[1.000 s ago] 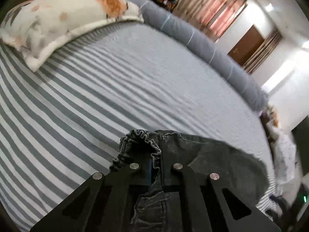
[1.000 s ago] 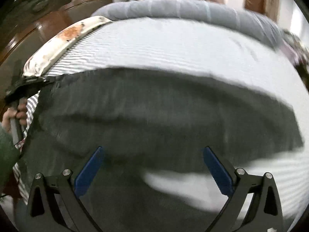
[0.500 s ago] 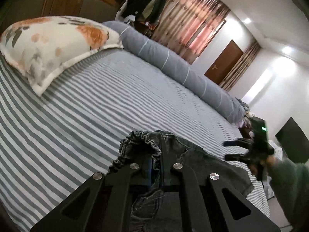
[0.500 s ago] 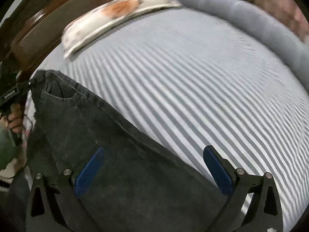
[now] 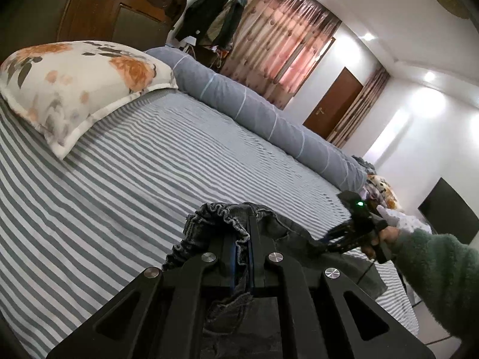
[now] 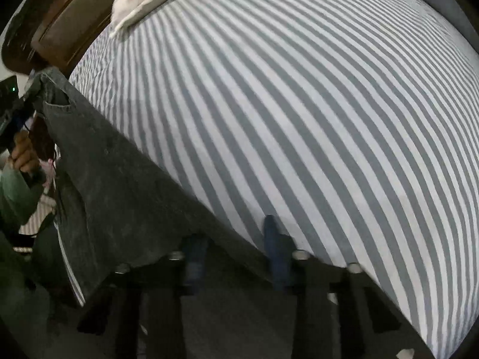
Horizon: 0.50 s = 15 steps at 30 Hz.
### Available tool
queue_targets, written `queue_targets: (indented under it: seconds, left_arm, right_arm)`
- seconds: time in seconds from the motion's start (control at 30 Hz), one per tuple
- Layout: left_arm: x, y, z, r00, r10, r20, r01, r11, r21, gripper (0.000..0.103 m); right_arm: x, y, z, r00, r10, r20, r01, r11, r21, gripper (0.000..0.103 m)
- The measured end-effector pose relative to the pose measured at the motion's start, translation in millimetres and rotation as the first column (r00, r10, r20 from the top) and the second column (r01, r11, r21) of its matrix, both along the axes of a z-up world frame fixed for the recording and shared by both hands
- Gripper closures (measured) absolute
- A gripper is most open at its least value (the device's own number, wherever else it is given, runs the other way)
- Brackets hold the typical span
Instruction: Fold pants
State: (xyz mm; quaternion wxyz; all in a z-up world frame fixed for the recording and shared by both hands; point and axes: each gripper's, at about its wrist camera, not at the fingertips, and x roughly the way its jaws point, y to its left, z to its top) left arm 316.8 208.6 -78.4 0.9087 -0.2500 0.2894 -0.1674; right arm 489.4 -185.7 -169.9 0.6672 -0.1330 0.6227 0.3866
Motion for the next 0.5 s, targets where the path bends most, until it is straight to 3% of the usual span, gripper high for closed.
queue_targets:
  seconds: [0.07,0.23,0.5]
  left_arm:
    - [0.8,1.9,-1.5,1.000,0.008,-0.006,-0.008,1.000,-0.012,0.097]
    - [2.0,1.6,-5.4,0.998,0.051,-0.022,-0.050,0.997,0.056,0.097]
    - [-15.0,-2.9,9.1,1.000,0.022,-0.017,-0.019,0.981,0.194,0.097]
  right_arm:
    - [-4.2,-8.0,5.3,1.000,-0.014,0.022,0.014,1.000,0.002,0.091]
    - [-28.0,-3.5,41.2,0.978,-0.047,0.201,0.054,0.998,-0.028,0.094]
    - [-122.8,-4.5,118.1,0.897,-0.122,0.426,0.174,0.981,-0.084,0.094]
